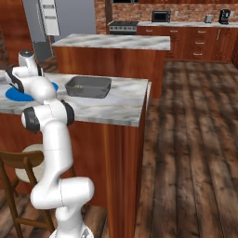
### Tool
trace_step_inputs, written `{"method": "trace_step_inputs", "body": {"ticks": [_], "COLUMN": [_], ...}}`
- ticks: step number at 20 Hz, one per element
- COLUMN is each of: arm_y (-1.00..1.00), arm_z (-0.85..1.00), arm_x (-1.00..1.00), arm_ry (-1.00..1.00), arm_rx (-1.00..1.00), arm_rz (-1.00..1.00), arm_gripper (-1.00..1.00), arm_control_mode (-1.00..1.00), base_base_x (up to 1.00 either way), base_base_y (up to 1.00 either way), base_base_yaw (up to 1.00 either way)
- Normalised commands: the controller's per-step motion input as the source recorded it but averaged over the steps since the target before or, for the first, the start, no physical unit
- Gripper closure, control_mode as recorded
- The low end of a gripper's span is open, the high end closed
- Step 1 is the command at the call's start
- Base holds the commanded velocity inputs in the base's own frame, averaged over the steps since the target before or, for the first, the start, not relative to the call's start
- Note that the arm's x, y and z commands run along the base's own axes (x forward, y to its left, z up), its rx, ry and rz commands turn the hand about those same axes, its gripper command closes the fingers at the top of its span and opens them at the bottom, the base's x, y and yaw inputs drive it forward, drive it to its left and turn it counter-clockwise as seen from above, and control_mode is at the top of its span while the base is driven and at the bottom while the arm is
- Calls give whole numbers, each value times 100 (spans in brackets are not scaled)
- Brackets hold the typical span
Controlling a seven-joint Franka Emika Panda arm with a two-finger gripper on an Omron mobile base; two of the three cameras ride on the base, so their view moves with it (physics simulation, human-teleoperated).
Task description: Place two dumplings into each of the tupperware containers and then place the containers in the fridge.
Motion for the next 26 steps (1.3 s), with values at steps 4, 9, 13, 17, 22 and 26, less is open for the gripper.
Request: {"method": "trace_step_inputs", "body": {"ticks": [4, 9, 13, 17, 22, 26], "arm_y": [2, 0, -3, -47, -76, -96], "arm_z": [-1, 0, 25, 44, 23, 17], "arm_x": [0, 0, -21, -39, -13, -13], "arm_ry": [0, 0, 0, 0, 0, 0], "arm_rx": [0, 0, 0, 0, 0, 0], "arm_rz": [0, 0, 0, -3, -4, -6], "arm_gripper": [100, 100, 100, 100, 100, 100], "arm_control_mode": [-100, -100, -100, -100, -100, -100], "base_base_x": [0, 0, 0, 0, 0, 0], "base_base_y": [0, 0, 0, 0, 0, 0], "base_base_yaw": [0, 0, 0, 0, 0, 0]}}
